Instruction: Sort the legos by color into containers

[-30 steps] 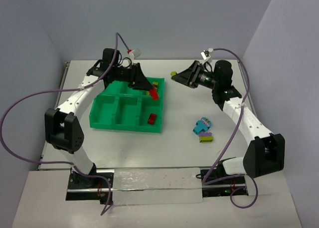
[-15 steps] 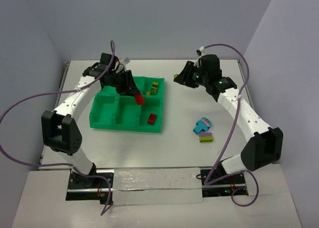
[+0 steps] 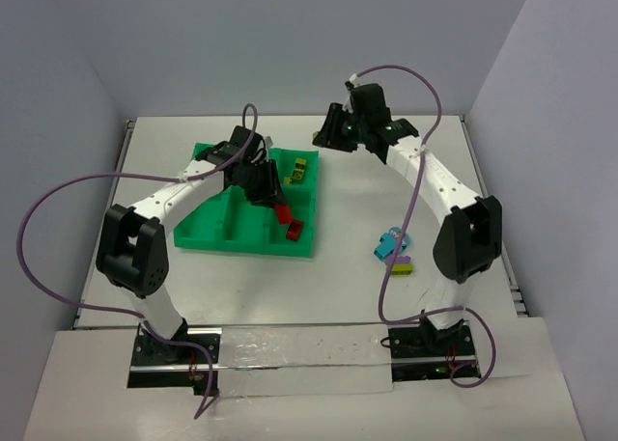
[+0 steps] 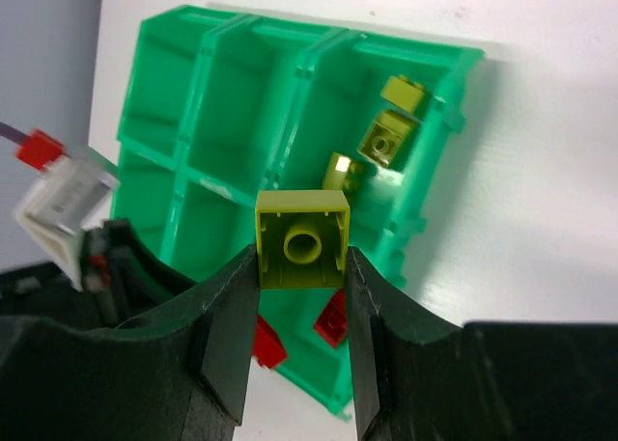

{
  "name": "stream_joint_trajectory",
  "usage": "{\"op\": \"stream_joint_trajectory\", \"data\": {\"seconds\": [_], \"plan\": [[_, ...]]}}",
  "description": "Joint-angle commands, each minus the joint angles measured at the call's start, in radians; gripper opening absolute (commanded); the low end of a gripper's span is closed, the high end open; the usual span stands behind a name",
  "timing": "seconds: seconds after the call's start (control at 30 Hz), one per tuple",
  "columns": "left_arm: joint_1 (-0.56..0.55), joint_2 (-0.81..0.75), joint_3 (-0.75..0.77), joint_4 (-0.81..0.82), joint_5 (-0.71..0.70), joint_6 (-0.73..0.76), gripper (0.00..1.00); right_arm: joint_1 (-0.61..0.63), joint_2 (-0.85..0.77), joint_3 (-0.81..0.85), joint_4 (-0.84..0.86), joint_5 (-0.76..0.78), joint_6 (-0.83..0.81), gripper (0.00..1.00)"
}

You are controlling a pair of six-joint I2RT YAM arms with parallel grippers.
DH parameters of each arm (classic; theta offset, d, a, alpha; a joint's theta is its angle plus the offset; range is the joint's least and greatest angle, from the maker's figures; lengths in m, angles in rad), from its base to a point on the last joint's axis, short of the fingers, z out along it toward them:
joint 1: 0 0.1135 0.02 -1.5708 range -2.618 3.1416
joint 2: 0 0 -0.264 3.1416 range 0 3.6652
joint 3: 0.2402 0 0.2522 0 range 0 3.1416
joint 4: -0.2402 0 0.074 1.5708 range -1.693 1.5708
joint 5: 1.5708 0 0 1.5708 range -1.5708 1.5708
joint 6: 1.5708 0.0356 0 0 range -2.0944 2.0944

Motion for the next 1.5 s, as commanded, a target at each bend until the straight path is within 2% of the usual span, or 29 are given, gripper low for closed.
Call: {"op": "stream_joint_trajectory", "data": {"seconds": [0.0,0.13,0.2,0.27,0.3,0.37,0.4,0.47,0.53,0.57,0.63,0.73,0.93,1.03,1.3,1.47], "plan": [[-0.019,0.013,0.023,0.067,-0.055,-0.030,0.37,0.029,0.104,0.096,-0.001,0.016,-0.009,0.00],[-0.026,0.020,0.057,0.048,-0.041,-0.012,0.60,0.053,0.168,0.138,0.007,0.016,0.000,0.00],[-0.027,0.022,0.090,0.012,-0.043,0.007,0.66,0.064,0.206,0.168,0.004,0.017,0.002,0.00],[-0.028,0.007,0.104,-0.024,-0.053,0.021,0.81,0.078,0.247,0.198,-0.008,0.021,-0.001,0.00],[-0.028,-0.002,0.107,-0.025,-0.054,0.021,0.82,0.079,0.248,0.212,-0.013,0.021,-0.003,0.00],[-0.028,-0.027,0.126,-0.066,-0.070,0.033,0.89,0.089,0.289,0.237,-0.018,0.021,-0.003,0.08],[-0.028,-0.034,0.133,-0.067,-0.074,0.033,0.90,0.089,0.290,0.245,-0.018,0.019,-0.003,0.08],[-0.028,-0.057,0.159,-0.099,-0.087,0.035,0.90,0.092,0.322,0.268,-0.024,0.015,0.001,0.20],[-0.028,-0.086,0.190,-0.108,-0.105,0.030,0.90,0.092,0.339,0.294,-0.031,0.022,0.005,0.39],[-0.027,-0.089,0.199,-0.111,-0.112,0.029,0.90,0.092,0.343,0.299,-0.035,0.023,0.006,0.41],[-0.022,-0.103,0.246,-0.125,-0.119,0.026,0.90,0.092,0.351,0.326,-0.051,0.025,0.005,0.54],[-0.022,-0.096,0.317,-0.149,-0.129,0.023,0.90,0.093,0.342,0.341,-0.063,0.034,-0.001,0.62],[-0.014,-0.103,0.388,-0.160,-0.155,0.029,0.90,0.092,0.278,0.329,-0.087,0.076,-0.028,0.64],[-0.011,-0.103,0.400,-0.161,-0.165,0.037,0.90,0.090,0.198,0.262,-0.093,0.105,-0.051,0.64],[-0.007,-0.075,0.433,-0.145,-0.145,0.064,0.90,0.008,-0.226,-0.174,-0.054,0.196,-0.075,0.63],[-0.005,-0.074,0.416,-0.102,-0.124,0.061,0.89,-0.123,-0.525,-0.500,-0.137,0.264,-0.038,0.63]]}}
